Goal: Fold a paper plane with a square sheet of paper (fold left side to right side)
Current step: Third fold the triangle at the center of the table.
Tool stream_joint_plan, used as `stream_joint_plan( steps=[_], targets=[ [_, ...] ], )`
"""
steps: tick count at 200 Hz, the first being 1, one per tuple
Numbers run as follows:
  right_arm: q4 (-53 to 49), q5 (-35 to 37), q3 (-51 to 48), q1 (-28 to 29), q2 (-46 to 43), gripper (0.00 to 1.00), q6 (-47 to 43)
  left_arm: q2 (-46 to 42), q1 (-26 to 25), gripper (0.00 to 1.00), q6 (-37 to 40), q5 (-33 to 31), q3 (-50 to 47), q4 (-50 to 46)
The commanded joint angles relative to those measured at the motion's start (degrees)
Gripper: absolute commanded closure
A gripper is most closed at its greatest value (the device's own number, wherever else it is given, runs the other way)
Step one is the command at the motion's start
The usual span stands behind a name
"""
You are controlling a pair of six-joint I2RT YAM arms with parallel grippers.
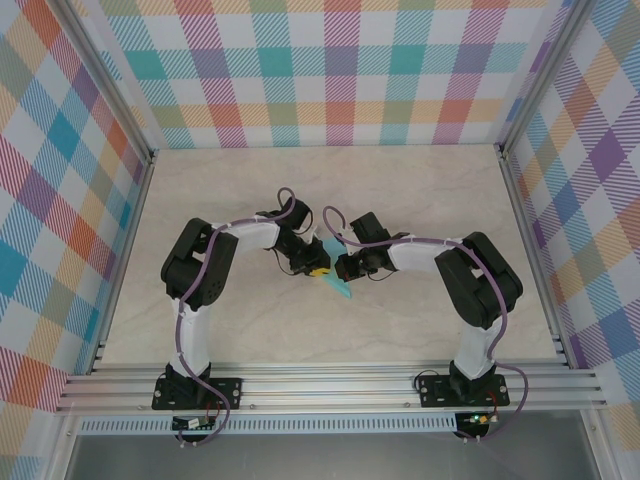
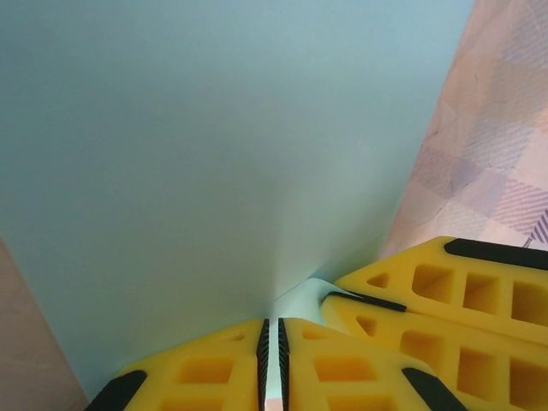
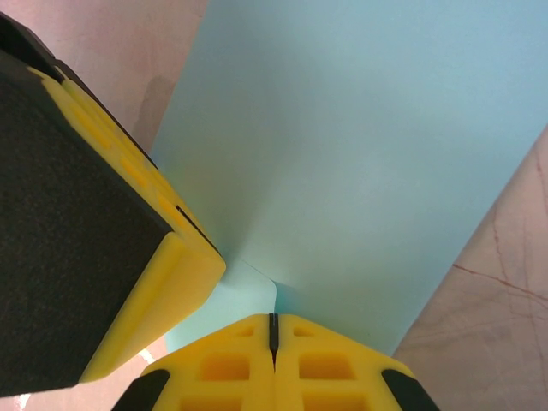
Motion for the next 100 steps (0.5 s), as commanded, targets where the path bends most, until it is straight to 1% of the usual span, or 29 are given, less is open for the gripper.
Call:
stream_joint_plan(
  steps=[1,34,64,82,100],
  targets=[
    [-2.6,0.0,-0.7,-0.1,1.0,1.00,1.0,3.3,-0.5,0.87,0.9,-3.4,-2.0,-0.8],
    [-4.4,-1.5,1.0,-1.2,-3.5,0.88,2.1,5.0,-0.4,0.89,1.1,-4.9,-2.5,-0.9],
    [-8.3,-1.9,2.1,-2.1,-7.4,0.72,1.3,5.6,-0.5,0.89,1.1,-5.4,-2.6,-1.0],
    [-11.4,-4.7,2.5,-2.1,-8.4,0.64,-0.2,5.5,-0.5,0.89,1.1,-5.7,-2.6,-1.0],
    [-13.1,-9.6,1.8,-2.0,-8.7,0.63,-1.0,5.3,-0.5,0.89,1.0,-5.7,-2.4,-1.0]
  ],
)
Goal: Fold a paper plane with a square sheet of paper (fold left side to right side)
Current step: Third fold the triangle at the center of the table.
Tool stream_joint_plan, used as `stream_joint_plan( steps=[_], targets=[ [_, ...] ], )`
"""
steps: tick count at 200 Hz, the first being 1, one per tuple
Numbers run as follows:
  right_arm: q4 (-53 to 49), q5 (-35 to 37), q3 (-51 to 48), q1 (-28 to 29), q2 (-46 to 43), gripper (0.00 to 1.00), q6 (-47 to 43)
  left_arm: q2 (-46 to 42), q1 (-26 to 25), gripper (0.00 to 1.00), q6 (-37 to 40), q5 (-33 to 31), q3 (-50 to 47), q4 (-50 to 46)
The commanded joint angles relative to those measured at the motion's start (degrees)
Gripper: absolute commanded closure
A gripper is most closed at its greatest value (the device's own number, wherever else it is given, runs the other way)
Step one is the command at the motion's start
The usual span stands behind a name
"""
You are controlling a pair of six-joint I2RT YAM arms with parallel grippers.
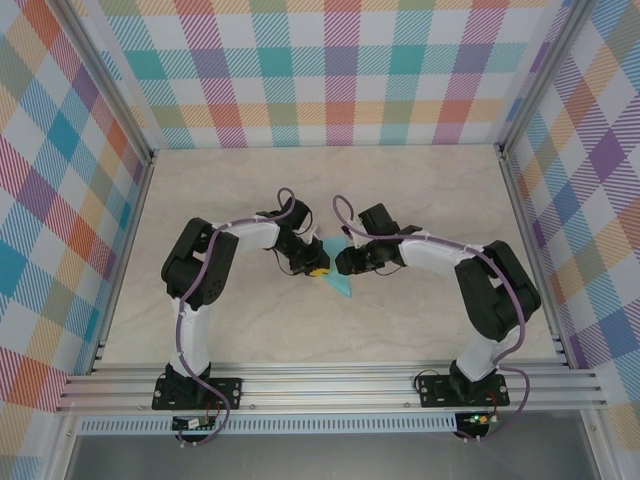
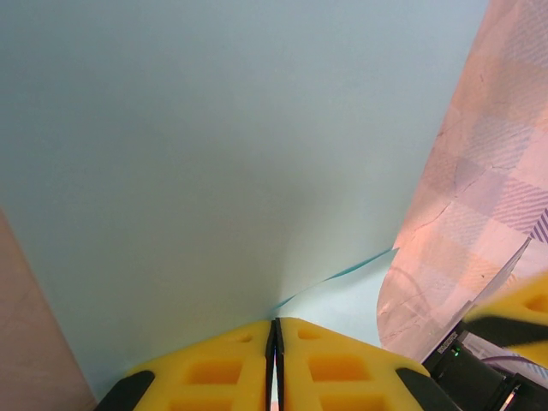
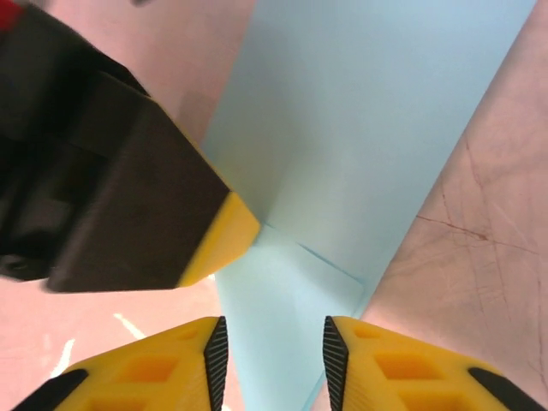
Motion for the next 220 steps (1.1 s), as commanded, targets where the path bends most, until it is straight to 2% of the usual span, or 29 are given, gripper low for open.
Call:
stream_joint_plan(
  steps=[1,26,45,110,157,220],
  targets=[
    [-5.1,-7.2,0.4,0.0,-1.3,0.63,-1.9,4.7,-0.5,0.89,0.8,-5.8,-2.4,-1.1],
    [-4.4,-13.9,-1.6,0.9,-0.8,0.66,-1.4,4.5,-0.5,0.89,1.0,-6.0,-2.3,-1.2],
    [-3.9,-15.8,-2.0,1.7,0.8,0.69,-0.9,4.6,-0.5,0.89,1.0,-6.0,-2.3,-1.2],
    [-4.8,-14.6,-0.2,1.9,6.9,0.71,-0.8,4.7,-0.5,0.89,1.0,-6.2,-2.1,-1.3],
    [-6.1,-12.9,-1.2,1.9,8.0,0.72,-1.4,4.7,-0.5,0.89,1.3,-6.6,-1.9,-1.7],
    [-6.5,-14.0,-5.3,1.8,7.6,0.79,-1.4,4.8,-0.5,0.90,1.8,-7.1,-1.4,-2.6]
  ],
)
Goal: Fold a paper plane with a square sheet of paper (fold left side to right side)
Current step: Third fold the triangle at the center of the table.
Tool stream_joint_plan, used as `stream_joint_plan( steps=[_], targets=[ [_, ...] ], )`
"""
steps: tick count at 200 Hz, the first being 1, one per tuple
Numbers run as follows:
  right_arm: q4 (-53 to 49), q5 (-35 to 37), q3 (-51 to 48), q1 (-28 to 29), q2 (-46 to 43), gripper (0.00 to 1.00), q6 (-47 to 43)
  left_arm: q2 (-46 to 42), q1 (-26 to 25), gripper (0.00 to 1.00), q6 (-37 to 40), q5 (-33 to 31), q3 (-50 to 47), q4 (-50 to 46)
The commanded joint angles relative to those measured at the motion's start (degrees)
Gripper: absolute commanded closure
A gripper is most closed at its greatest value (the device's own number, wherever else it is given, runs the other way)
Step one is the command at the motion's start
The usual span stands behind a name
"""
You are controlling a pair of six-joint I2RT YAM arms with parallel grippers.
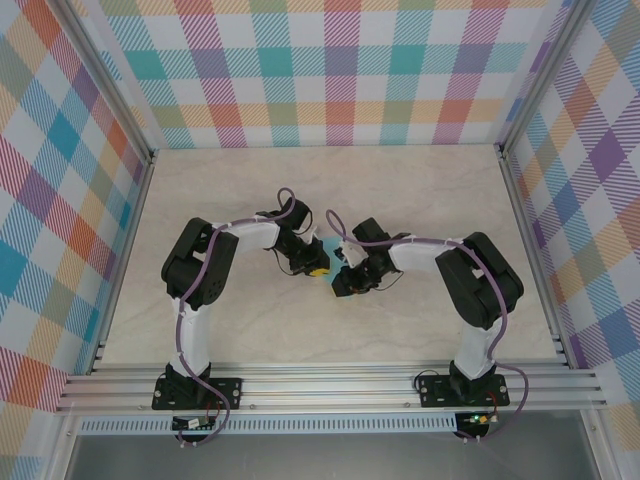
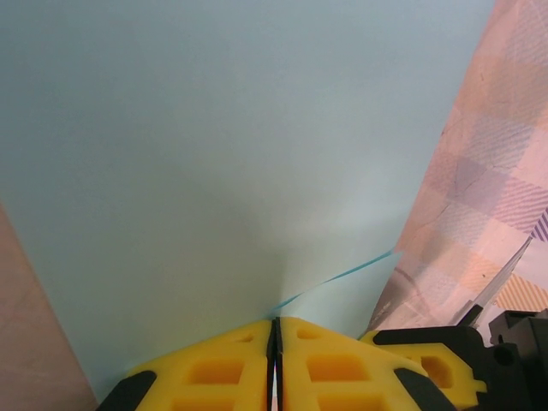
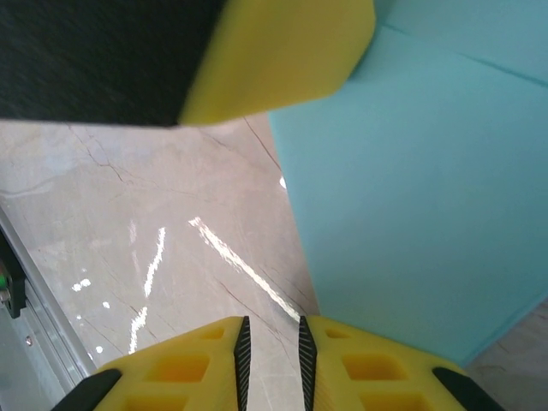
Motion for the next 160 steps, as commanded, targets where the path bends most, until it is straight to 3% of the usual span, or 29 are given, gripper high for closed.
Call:
stream_joint_plan(
  steps=[1,95,160],
  targets=[
    [-3.5,-0.8,-3.2,0.1,0.6,0.79,-0.6,4.8,-0.5,0.90,1.5,-7.1,-1.4,-2.4],
    [-4.2,-0.3,-9.7,-0.7,-6.1,0.84,2.0,4.6,-0.5,0.90,2.0,-7.7,-1.1,-3.0],
    [-6.9,-0.2,-4.1,-1.1,-13.0,0.86,3.0,4.1,-0.5,0.90,1.9,-7.2,-0.8,-2.9]
  ],
)
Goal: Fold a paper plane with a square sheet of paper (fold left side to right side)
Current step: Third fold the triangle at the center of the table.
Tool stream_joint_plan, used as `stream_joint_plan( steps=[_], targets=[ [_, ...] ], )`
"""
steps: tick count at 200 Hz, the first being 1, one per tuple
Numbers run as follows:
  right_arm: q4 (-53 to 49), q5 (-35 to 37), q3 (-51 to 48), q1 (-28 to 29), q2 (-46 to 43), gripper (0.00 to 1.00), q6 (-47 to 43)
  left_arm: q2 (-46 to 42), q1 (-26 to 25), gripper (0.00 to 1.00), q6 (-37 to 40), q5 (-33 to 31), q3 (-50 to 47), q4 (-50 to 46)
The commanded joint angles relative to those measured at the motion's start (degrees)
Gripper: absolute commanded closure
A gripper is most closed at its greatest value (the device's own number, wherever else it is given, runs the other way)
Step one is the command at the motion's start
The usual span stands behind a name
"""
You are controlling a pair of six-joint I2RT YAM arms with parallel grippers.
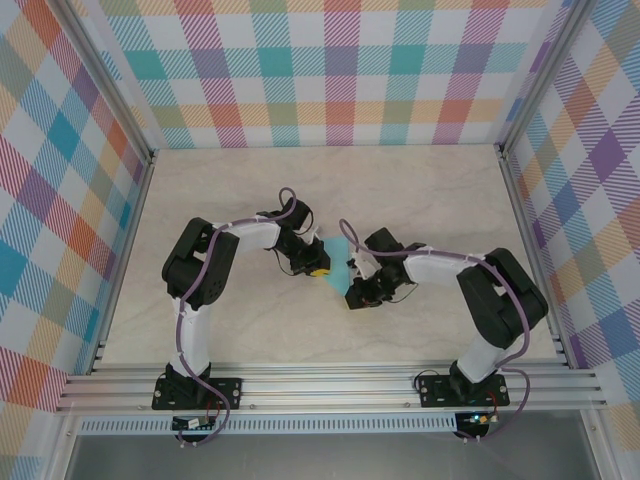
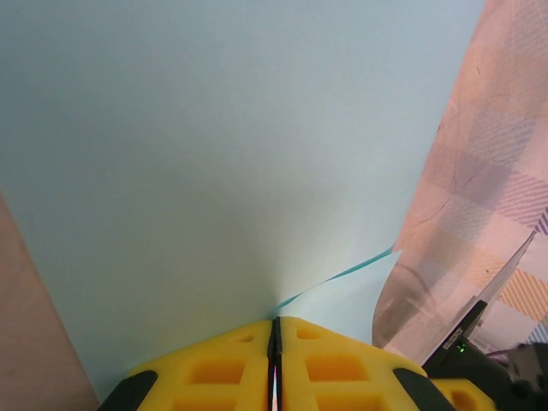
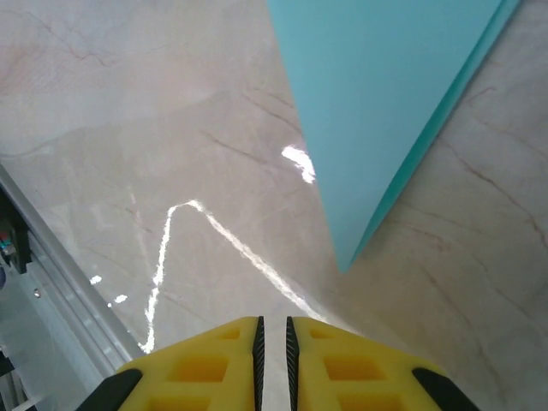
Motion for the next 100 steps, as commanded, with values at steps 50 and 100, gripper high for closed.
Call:
stream_joint_plan(
  steps=[50,100],
  targets=[
    [2.0,-0.1,8.4,-0.2,6.1,1.00,3.6,4.2,-0.4,0.90,0.7,-7.0,-0.5,-2.7],
    [0.0,2.6,8.8,-0.2,11.5,1.00,3.2,3.9,-0.5,0.90,0.7,-6.6,0.0,-2.8]
  ],
)
